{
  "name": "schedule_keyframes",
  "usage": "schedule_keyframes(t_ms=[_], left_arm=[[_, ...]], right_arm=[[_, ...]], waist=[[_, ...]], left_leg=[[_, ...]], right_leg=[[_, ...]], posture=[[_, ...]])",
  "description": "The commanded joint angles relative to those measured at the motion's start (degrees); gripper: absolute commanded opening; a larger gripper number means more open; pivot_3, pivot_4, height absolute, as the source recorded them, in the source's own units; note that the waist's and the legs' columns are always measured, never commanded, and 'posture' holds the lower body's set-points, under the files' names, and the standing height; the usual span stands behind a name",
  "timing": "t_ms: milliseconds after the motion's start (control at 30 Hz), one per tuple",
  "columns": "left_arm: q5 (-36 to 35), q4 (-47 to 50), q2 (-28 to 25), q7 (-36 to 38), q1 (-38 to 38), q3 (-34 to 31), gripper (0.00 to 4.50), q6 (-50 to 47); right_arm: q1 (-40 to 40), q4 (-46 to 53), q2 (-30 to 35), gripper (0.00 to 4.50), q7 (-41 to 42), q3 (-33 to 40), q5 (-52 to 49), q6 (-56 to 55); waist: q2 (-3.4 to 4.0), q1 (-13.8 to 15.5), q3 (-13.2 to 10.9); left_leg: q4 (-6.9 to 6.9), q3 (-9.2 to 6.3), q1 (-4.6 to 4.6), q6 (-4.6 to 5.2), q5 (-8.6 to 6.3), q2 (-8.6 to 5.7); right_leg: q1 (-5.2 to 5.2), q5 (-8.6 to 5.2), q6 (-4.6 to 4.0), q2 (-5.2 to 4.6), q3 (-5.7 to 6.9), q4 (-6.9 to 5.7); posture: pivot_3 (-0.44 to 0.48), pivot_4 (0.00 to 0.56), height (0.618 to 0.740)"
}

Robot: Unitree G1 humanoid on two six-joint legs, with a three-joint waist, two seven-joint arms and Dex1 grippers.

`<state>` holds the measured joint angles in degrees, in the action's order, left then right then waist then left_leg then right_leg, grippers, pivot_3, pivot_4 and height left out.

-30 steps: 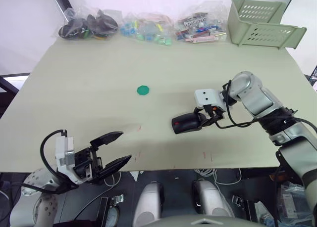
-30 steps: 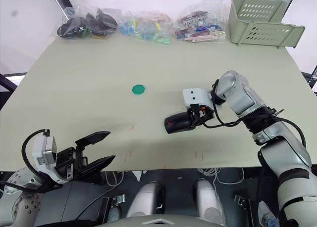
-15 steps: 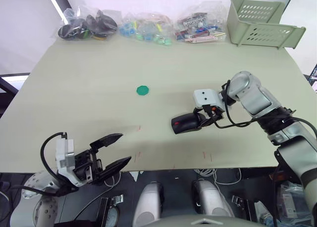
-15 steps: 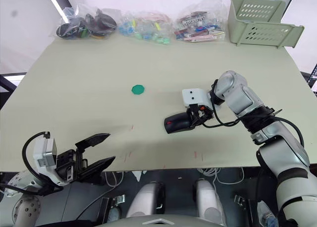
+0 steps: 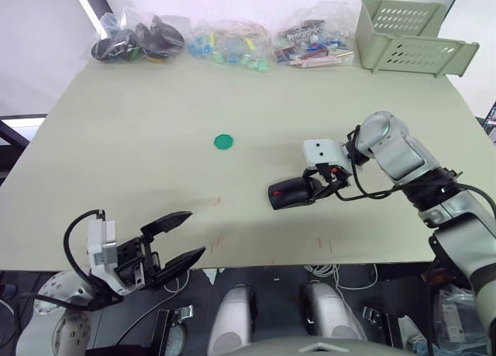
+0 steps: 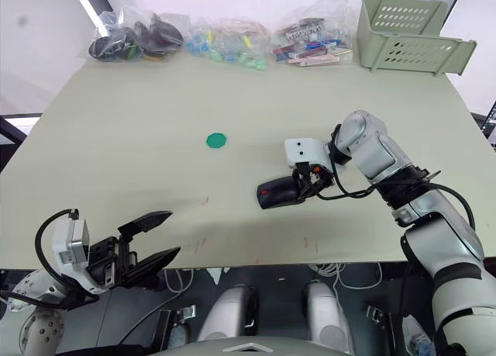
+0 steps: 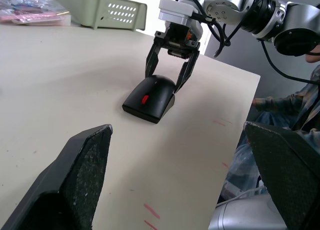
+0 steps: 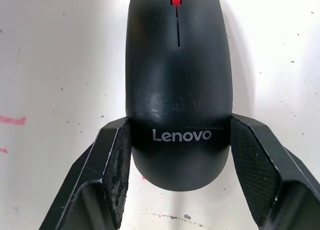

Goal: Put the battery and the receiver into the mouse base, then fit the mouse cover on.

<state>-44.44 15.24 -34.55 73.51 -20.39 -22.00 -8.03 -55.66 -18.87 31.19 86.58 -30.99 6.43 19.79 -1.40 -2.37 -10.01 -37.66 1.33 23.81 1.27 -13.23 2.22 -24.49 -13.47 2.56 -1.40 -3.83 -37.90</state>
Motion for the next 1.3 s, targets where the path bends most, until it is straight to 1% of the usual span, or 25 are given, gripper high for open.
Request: schedule_keyframes(t_ms=[33, 67, 400, 533, 600, 700, 767, 833, 1033, 1300], left_arm=[[-0.42, 1.72, 0.24, 0.35, -0.34, -0.68, 4.50, 1.02], [-0.41, 1.74, 0.27, 0.36, -0.39, -0.64, 4.50, 1.02], [-0.27, 1.77, 0.56, 0.47, -0.89, -0.65, 4.50, 1.12], [-0.01, 1.81, 0.80, 0.25, -1.23, -0.74, 4.50, 1.42], [0.00, 1.86, 0.94, 0.15, -1.47, -0.74, 4.50, 1.58], [0.07, 1.60, 1.08, 0.13, -1.54, -0.60, 4.50, 1.79], [0.19, 1.26, 1.07, 0.16, -1.20, -0.45, 4.50, 1.78], [0.19, 1.05, 0.95, 0.27, -0.95, -0.43, 4.50, 1.73], [0.13, 0.69, 0.50, 0.59, -0.38, -0.66, 4.50, 1.36], [0.02, 0.58, 0.09, 1.02, -0.96, -1.32, 4.50, 1.33]], right_arm=[[-1.37, 1.48, -0.03, 3.60, 0.76, 0.84, -0.36, -0.50], [-1.37, 1.45, -0.08, 3.99, 0.65, 0.95, -0.34, -0.71], [-1.19, 2.09, 0.09, 3.99, 0.32, 1.82, -0.82, -1.00], [-0.27, 5.53, -1.26, 3.99, 1.05, 8.00, -8.90, 1.50], [0.69, 7.16, -2.24, 3.99, -0.12, 10.48, -11.90, 2.75], [2.70, 10.84, -3.19, 3.22, -1.42, 11.49, -14.55, 6.10], [4.21, 11.63, -4.63, 2.30, -4.55, 10.88, -13.86, 5.20], [5.22, 11.92, -5.76, 1.20, -6.80, 10.26, -13.29, 4.63], [6.63, 12.33, -7.04, 1.20, -8.58, 8.33, -13.32, 5.06], [6.35, 8.81, -8.44, 1.20, -11.09, 5.75, -11.14, 4.42]], waist=[[0.00, 0.00, 0.00], [0.00, 0.00, 0.00], [0.01, -0.01, -0.01], [0.02, -0.07, -0.01], [0.01, -0.03, -0.01], [0.00, -0.02, 0.00], [0.00, 0.01, 0.00], [0.01, -0.01, 0.00], [0.01, -0.01, -0.01], [0.00, -0.04, 0.00]], left_leg=[[0.00, 0.00, 0.00, 0.00, 0.00, 0.00], [0.00, 0.00, 0.00, 0.00, 0.00, 0.00], [0.00, 0.00, 0.01, 0.00, 0.00, 0.00], [0.00, -0.01, 0.02, 0.00, 0.00, 0.01], [0.02, -0.01, 0.02, 0.00, 0.00, 0.02], [0.02, -0.03, 0.02, 0.00, 0.00, 0.04], [0.02, -0.03, 0.02, 0.00, 0.00, 0.05], [0.02, -0.02, 0.02, 0.00, 0.00, 0.04], [0.02, -0.01, 0.02, 0.00, 0.00, 0.02], [0.03, -0.02, 0.02, 0.00, 0.00, 0.03]], right_leg=[[0.00, 0.00, 0.00, 0.00, 0.00, 0.00], [0.00, 0.00, 0.00, 0.00, 0.00, 0.00], [0.00, 0.00, 0.00, -0.01, 0.00, 0.01], [-0.01, 0.00, 0.00, -0.01, 0.00, 0.00], [-0.01, 0.01, 0.02, -0.01, -0.01, 0.00], [-0.01, 0.01, 0.02, -0.01, 0.01, 0.00], [0.00, 0.00, 0.01, -0.03, 0.02, 0.01], [-0.01, 0.00, 0.00, -0.04, 0.01, 0.01], [-0.01, 0.00, 0.01, -0.04, 0.01, 0.00], [-0.01, 0.00, 0.00, -0.03, 0.01, 0.01]], posture=[[0.000, 0.150, 0.740], [0.000, 0.150, 0.740], [0.000, 0.150, 0.740], [0.000, 0.150, 0.740], [0.000, 0.150, 0.740], [0.000, 0.150, 0.740], [0.000, 0.150, 0.740], [0.000, 0.150, 0.740], [0.000, 0.150, 0.740], [0.000, 0.150, 0.740]])
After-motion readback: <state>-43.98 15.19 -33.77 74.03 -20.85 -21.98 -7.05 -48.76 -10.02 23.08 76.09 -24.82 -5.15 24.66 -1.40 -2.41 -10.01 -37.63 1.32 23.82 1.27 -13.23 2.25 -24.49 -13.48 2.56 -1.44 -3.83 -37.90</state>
